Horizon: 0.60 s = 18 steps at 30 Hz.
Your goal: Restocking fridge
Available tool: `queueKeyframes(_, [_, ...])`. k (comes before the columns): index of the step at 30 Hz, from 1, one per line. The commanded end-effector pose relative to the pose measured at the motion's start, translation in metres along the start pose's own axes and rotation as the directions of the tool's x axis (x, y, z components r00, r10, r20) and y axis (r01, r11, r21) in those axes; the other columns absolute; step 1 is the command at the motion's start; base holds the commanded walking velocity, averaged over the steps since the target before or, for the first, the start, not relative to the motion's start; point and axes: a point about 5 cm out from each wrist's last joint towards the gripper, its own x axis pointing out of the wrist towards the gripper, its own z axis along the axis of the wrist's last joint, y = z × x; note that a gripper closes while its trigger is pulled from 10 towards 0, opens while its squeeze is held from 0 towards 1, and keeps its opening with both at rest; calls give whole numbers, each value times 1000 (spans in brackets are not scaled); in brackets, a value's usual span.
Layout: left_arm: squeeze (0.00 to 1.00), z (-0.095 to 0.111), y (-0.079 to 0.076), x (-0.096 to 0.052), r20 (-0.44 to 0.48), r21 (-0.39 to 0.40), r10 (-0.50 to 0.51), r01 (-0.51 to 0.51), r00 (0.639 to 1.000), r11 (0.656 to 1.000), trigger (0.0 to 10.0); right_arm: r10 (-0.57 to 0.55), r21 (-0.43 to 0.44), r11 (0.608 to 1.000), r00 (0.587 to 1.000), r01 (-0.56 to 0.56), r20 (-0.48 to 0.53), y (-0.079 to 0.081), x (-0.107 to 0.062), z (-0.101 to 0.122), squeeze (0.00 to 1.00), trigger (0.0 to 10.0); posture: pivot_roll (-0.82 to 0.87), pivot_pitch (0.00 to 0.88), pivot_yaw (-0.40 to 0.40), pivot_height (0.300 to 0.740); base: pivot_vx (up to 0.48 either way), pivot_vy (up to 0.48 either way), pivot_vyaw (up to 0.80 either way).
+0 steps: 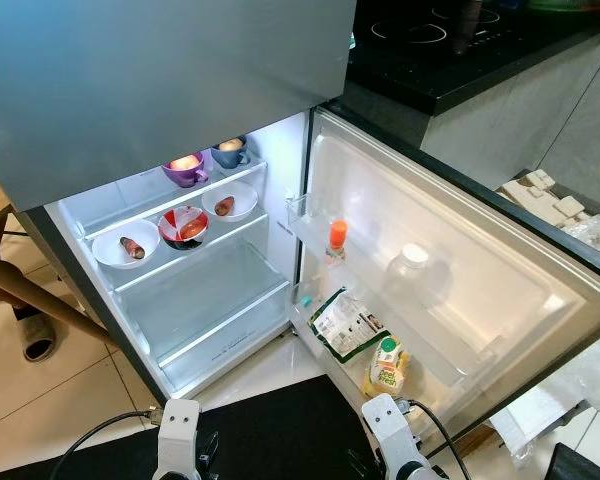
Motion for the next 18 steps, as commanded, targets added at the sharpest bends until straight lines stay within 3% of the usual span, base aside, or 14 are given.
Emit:
queueKeyframes(1, [0, -4, 6, -3, -18, 22, -2, 3, 1000, 1000, 10000, -68, 77, 995, 997, 70, -23, -10, -2, -3, 0, 10000, -94, 81, 6, 719, 0, 0, 0])
queueKeyframes(2, [0, -4, 6, -3, -18, 22, -2, 3, 1000, 1000, 10000, -68, 77, 995, 997, 70, -23, -10, -2, -3, 0, 10000, -94, 81, 6, 719, 0, 0, 0])
queueKeyframes(3, [0, -2, 7, -3, -13, 45, -18, 19, 1000, 999, 10000, -137, 115, 982, 986, 147, -91, -24, -5, -11, 0, 10000, -96, 81, 8, 719, 0, 0, 0])
queueKeyframes(5, [0, -2, 7, -3, -13, 45, -18, 19, 1000, 999, 10000, -137, 115, 982, 986, 147, -91, -24, -5, -11, 0, 10000, -96, 81, 8, 719, 0, 0, 0])
queueKeyframes(6, [0, -1, 9, -4, -9, 73, -36, 36, 999, 997, 10000, -188, 142, 967, 970, 210, -156, -35, -9, -19, 0, 10000, -98, 82, 10, 719, 0, 0, 0])
queueKeyframes(8, [0, 10, 10, -3, 46, 140, -116, 109, 992, 984, 10000, -354, 186, 887, 880, 423, -317, -79, -33, -45, 0, 10000, -105, 90, 6, 719, 0, 0, 0])
queueKeyframes(9, [0, 10, 10, -3, 46, 140, -116, 109, 992, 984, 10000, -354, 186, 887, 880, 423, -317, -79, -33, -45, 0, 10000, -105, 90, 6, 719, 0, 0, 0])
queueKeyframes(11, [0, 21, 3, -1, 88, 225, -230, 206, 969, 952, 10000, -404, 231, 813, 804, 534, -436, -104, -54, -65, 0, 10000, -109, 93, 3, 719, 0, 0, 0])
queueKeyframes(14, [0, 25, -3, -1, 88, 283, -298, 263, 951, 923, 10000, -328, 281, 815, 804, 507, -496, -100, -61, -77, 0, 10000, -115, 97, 0, 719, 0, 0, 0])
queueKeyframes(18, [0, 25, -4, -1, 78, 296, -310, 275, 948, 915, 10000, -292, 290, 826, 807, 484, -514, -96, -63, -82, 0, 10000, -115, 94, 1, 719, 0, 0, 0])
